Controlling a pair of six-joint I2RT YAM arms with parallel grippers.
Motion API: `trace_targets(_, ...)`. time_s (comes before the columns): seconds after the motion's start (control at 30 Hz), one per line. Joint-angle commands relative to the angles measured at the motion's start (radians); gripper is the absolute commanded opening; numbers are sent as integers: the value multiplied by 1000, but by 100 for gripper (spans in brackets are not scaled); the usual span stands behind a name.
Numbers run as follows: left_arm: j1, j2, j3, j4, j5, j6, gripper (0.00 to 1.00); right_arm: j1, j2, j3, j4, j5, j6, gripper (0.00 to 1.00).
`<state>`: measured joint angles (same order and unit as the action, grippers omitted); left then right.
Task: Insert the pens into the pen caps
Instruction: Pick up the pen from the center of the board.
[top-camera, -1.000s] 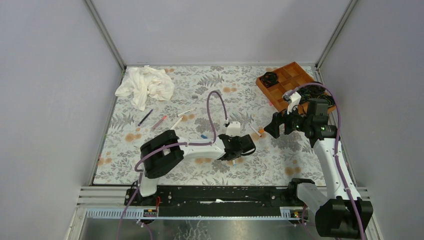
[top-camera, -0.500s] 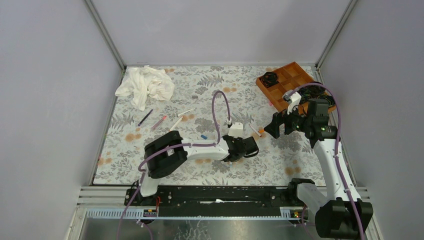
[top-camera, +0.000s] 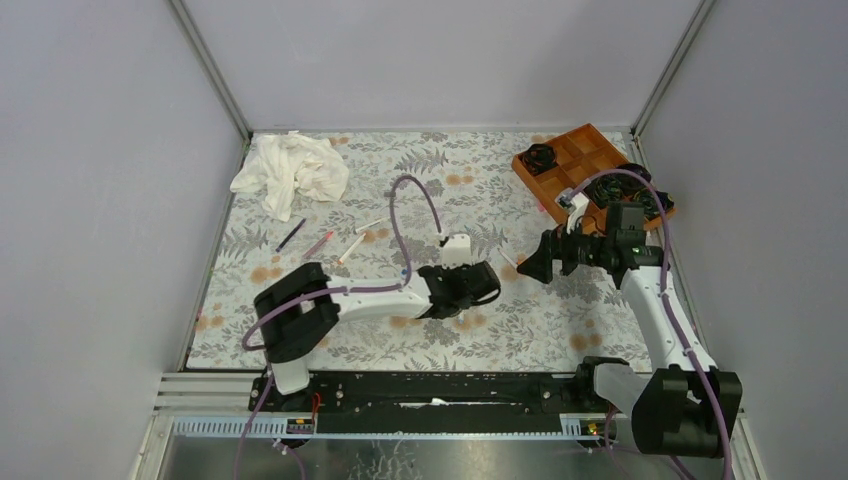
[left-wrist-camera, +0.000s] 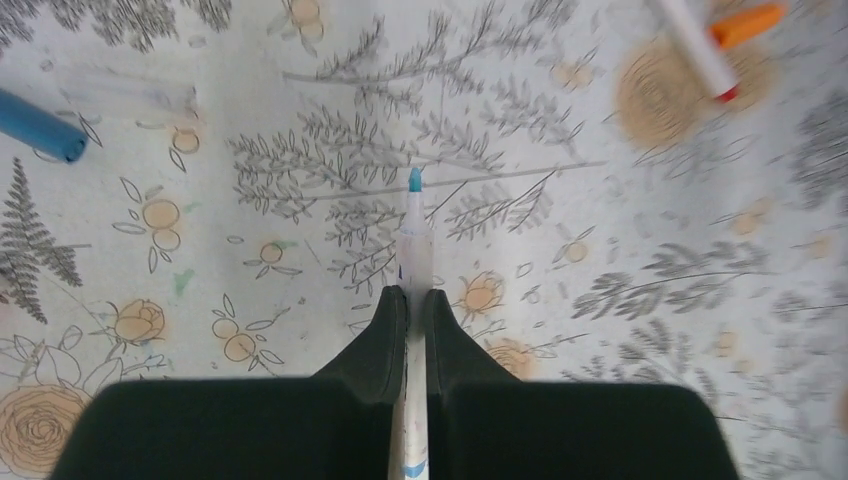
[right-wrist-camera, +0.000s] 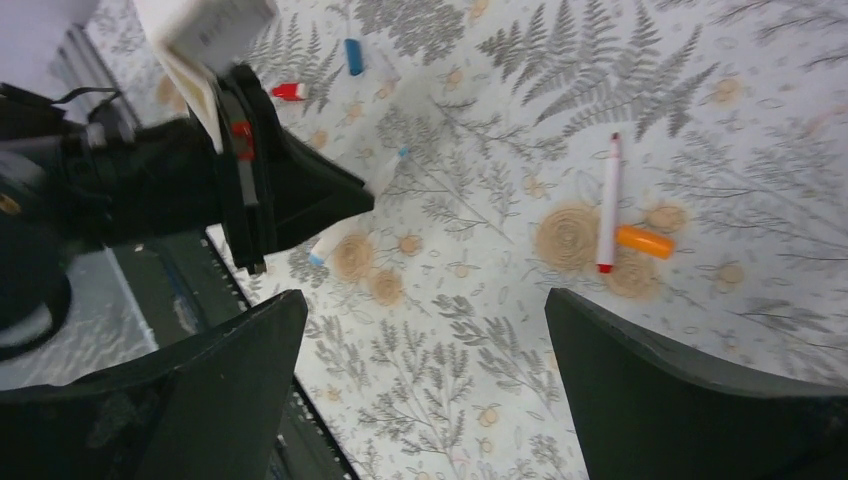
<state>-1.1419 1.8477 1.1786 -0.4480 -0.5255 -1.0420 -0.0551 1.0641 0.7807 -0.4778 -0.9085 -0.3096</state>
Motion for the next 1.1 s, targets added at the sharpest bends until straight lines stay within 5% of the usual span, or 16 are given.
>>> trace_targets(0.0, 51, -112, -74, 198, 31, -8, 0, 24, 34, -43, 87, -133, 78, 98)
trace_targets(0.3, 126, -233, -242, 470, 124, -109, 0, 159, 202, -136, 336, -259, 360, 76)
trace_targets(0.53, 143, -258, -322, 660, 147, -162, 0, 235, 260, -228, 639, -228, 610, 75)
trace_targets(1.07, 131, -200, -371, 897, 226, -255, 0, 267, 347, -232, 711, -149, 686, 65)
